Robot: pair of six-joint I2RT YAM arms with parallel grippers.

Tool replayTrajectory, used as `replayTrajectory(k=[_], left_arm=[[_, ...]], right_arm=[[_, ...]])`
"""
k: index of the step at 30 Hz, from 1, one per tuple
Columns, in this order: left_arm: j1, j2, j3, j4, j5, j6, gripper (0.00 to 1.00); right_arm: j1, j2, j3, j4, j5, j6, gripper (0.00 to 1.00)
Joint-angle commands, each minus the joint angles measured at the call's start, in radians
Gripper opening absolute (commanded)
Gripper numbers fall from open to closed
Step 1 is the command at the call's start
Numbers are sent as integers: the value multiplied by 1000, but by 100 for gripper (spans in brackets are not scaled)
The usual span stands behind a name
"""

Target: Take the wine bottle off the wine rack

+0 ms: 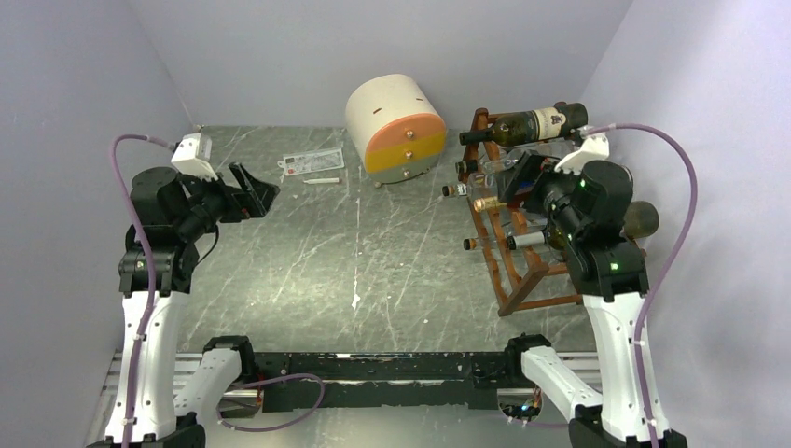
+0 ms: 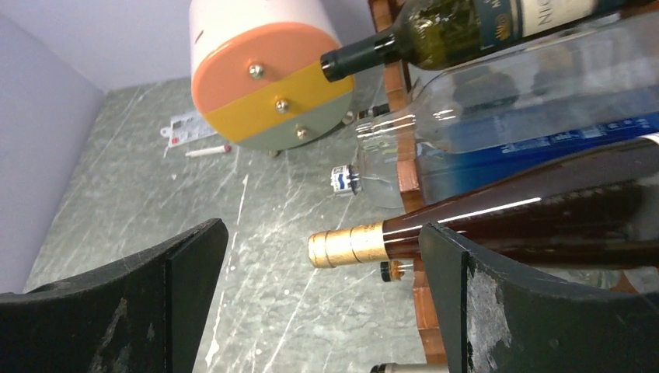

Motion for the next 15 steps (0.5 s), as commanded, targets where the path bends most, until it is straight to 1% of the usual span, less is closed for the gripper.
replayTrajectory(k=[1, 5, 7, 11, 12, 15], left_arm=[[11, 21, 33, -40, 106, 41, 98], [12, 13, -4, -37, 160, 34, 98], [12, 3, -35, -24, 185, 22, 98], [12, -12, -85, 4, 251, -3, 98], [12, -12, -91, 7, 272, -31, 98], [12, -14, -103, 12, 298, -50, 98]], right_arm=[[-8, 44, 40, -10, -110, -66, 100], [-8, 89, 64, 24, -176, -217, 100], [-9, 136, 105, 20, -199, -292, 100], [1, 221, 182, 30, -191, -456, 100], [9, 238, 193, 36, -187, -509, 100], [75, 297, 238, 28, -124, -661, 100]])
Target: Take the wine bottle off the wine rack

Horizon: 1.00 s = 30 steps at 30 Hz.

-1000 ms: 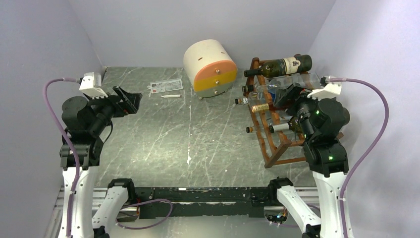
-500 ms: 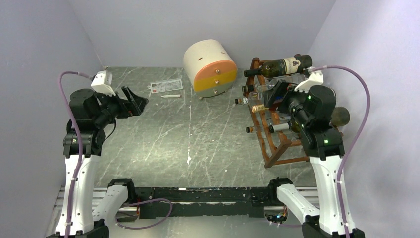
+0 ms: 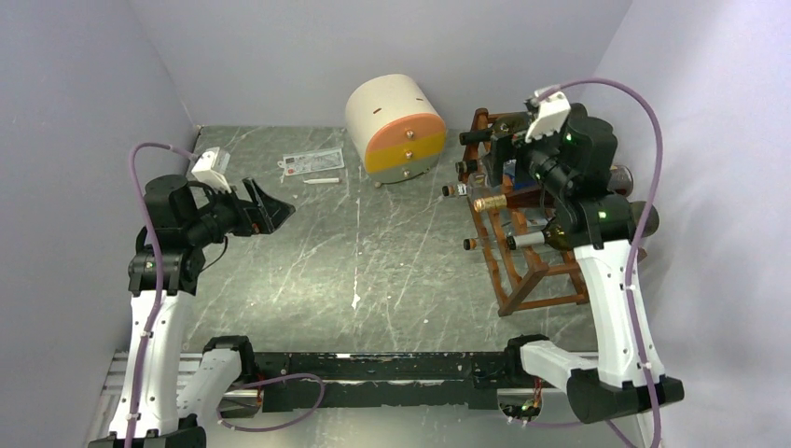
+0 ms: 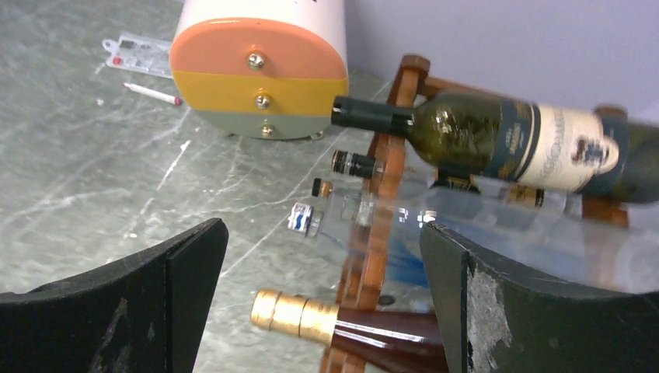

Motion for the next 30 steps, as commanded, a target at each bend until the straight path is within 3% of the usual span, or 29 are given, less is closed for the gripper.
replayTrajectory(k=[1, 10, 15, 22, 30], left_arm=[[8, -7, -13, 28, 92, -44, 98], [7, 4, -8, 11, 79, 8, 98], [5, 16, -26, 34, 89, 26, 98], [4, 27, -43, 62, 58, 44, 98], [-1, 38, -50, 69, 23, 63, 98]], right_arm=[[88, 74, 75, 10, 65, -299, 100], [180, 238, 89, 76, 327, -670, 100], [206, 281, 21, 160, 383, -993, 100], [209, 424, 112, 79, 373, -1173, 93], [208, 571, 250, 23, 403, -1221, 88]])
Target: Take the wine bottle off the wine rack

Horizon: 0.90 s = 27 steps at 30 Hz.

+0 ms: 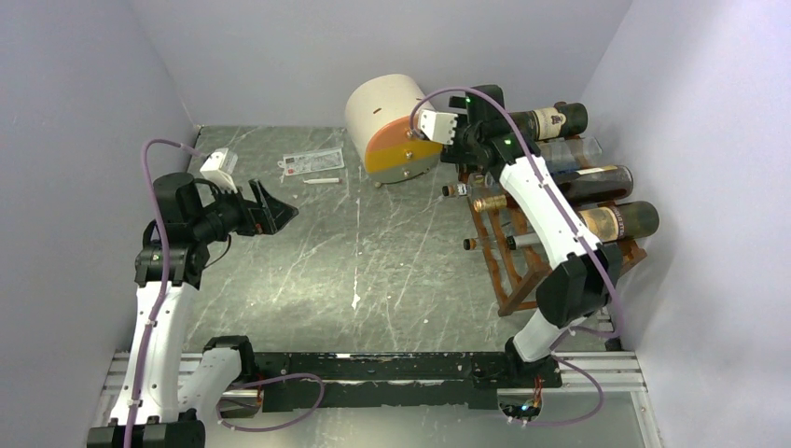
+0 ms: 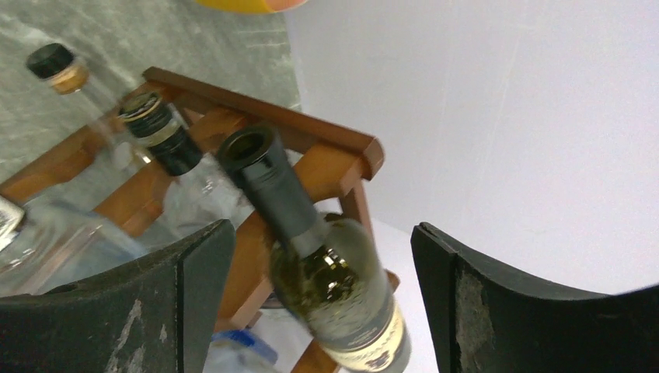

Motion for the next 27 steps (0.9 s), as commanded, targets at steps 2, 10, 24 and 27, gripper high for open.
replayTrajectory(k=[2, 10, 24, 27], left_arm=[[0, 2, -11, 35, -28, 25, 98], [-4, 2, -14, 41, -36, 29, 98], [-16, 3, -12, 35, -52, 39, 98], [-20, 3, -10, 34, -60, 40, 98]], right_arm=[[3, 76, 102, -32, 57, -77, 87], [4, 112, 131, -73, 51, -79, 85], [2, 209, 167, -40, 106, -120, 79], [3, 221, 166, -21, 124, -132, 78]])
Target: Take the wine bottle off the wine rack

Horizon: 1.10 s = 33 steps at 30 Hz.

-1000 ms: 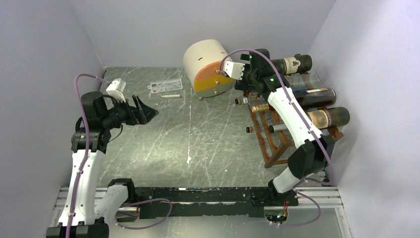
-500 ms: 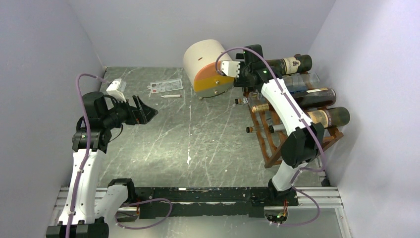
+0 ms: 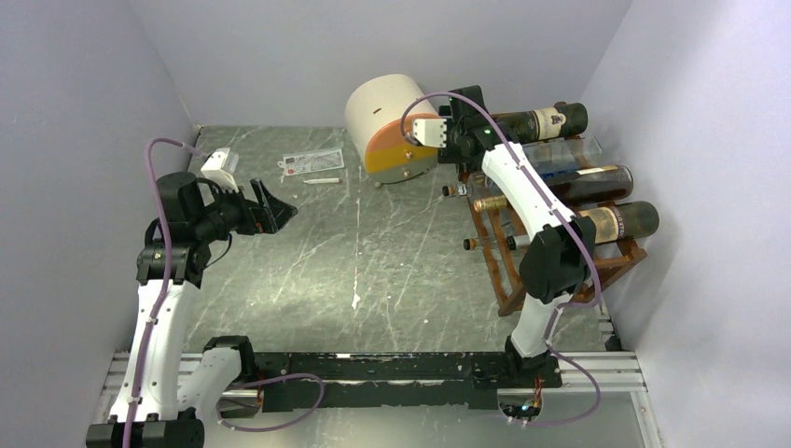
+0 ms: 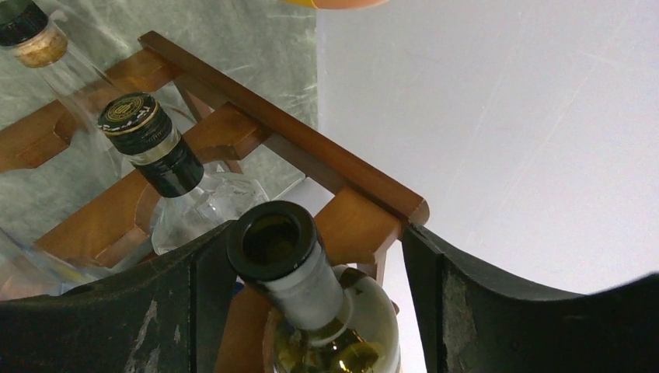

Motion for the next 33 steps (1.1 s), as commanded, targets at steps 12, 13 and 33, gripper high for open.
replayTrajectory(k=[12, 13, 33], left_arm=[[-25, 0, 7, 12, -47, 25, 98], [-25, 1, 7, 12, -48, 25, 98], [-25, -3, 27, -8, -79, 23, 98]], right_arm=[[0, 29, 25, 62, 70, -59, 70], [1, 24, 23, 69, 73, -62, 69], [9, -171, -199, 465, 127, -234, 0]])
